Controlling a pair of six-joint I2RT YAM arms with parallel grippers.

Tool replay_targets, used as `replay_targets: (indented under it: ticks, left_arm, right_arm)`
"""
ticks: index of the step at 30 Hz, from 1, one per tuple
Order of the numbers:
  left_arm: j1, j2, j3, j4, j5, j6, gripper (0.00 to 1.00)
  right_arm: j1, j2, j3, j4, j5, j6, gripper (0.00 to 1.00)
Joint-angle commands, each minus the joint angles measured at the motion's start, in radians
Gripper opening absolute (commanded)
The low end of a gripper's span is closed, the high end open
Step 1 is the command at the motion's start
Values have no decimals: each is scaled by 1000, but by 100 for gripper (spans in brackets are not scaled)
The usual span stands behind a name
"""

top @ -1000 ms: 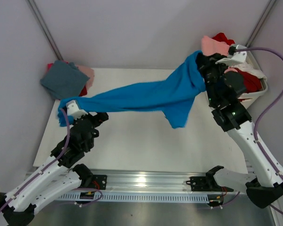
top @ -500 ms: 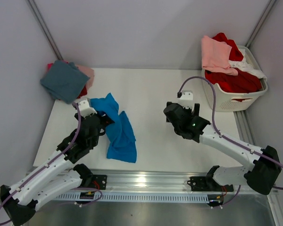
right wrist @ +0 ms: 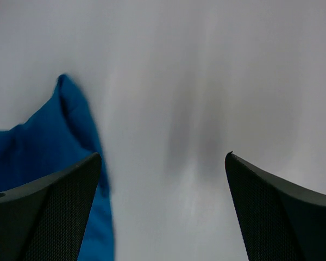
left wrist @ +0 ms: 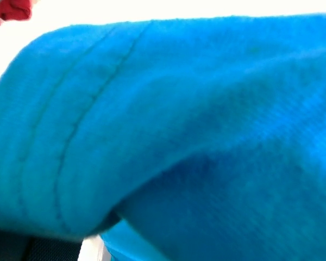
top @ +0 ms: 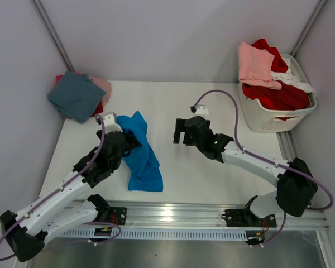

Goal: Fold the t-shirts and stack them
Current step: Move the tshirt to the center of the board

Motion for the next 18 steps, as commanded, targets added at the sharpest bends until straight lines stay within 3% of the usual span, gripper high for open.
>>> replay_targets:
  ticks: [1,3,4,7,14,17,18]
  left_arm:
    - [3,73,129,-59,67,-26,97]
    - [6,166,221,-180,24,-92,96]
    - [6,197,278,-317,-4,-125,96]
    - [6,231,294,-425,-91,-229,96]
    - [6,-10,85,-196,-22,-186,95]
    - [6,-33,74,-199,-32,-172,95]
    - [6,-28,92,-210,-35,-172,95]
  right_arm:
    - [-36,87,-3,187,-498,147,100]
    - [-52,144,-37,360,-669,214,100]
    - [-50,164,-66,408,-721,245,99]
    - [-30,253,-59,415,-743,270,99]
    - [-16,452,2,404,-849,255,97]
    - [-9,523,47,376,-881,245,84]
    - [-6,537,67,367,-881,245,75]
